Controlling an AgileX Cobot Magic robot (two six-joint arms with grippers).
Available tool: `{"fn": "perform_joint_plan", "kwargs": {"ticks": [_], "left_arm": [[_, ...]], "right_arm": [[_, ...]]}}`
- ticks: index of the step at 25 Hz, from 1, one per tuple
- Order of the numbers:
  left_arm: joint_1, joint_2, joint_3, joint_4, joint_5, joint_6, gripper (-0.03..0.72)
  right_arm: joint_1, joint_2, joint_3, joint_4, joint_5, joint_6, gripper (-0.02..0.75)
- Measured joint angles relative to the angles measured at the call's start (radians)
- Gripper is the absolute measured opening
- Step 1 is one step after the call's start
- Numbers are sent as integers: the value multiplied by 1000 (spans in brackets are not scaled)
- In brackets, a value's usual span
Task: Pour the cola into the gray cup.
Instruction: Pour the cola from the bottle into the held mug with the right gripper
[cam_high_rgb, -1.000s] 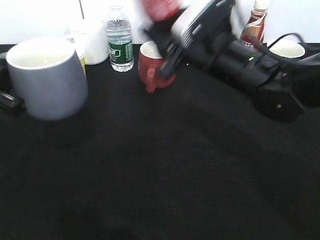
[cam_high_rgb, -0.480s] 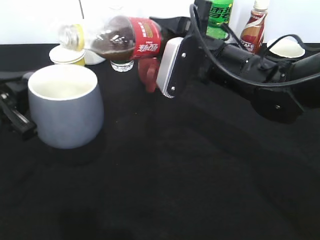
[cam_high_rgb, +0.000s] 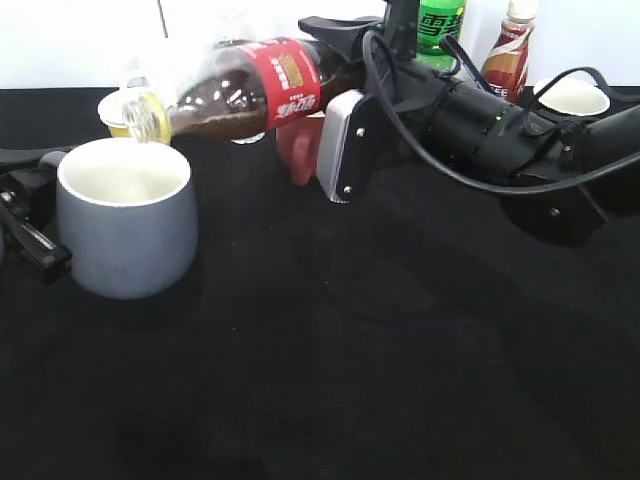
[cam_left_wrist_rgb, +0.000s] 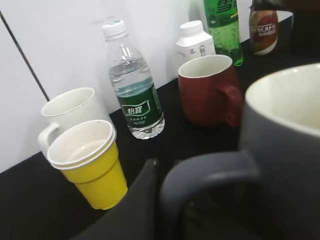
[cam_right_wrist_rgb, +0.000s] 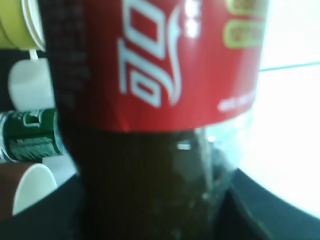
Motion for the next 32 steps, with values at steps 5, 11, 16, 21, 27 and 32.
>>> {"fn": "perform_joint_plan", "kwargs": {"ticks": [5, 11, 16, 21, 27, 32], "left_arm": [[0, 0, 0, 31, -11, 1, 41], [0, 0, 0, 33, -5, 2, 41], [0, 0, 0, 35, -2, 4, 41], [0, 0, 0, 35, -1, 4, 41], [0, 0, 0, 36, 1, 5, 41], [0, 0, 0, 36, 5, 7, 41]], "right_arm": [[0, 0, 0, 3, -1, -73, 384], [0, 0, 0, 7, -19, -108, 384], [0, -1, 0, 8, -37, -110, 384], [0, -1, 0, 9, -44, -112, 384], [0, -1, 0, 12, -46, -135, 384], [0, -1, 0, 12, -53, -145, 384]]}}
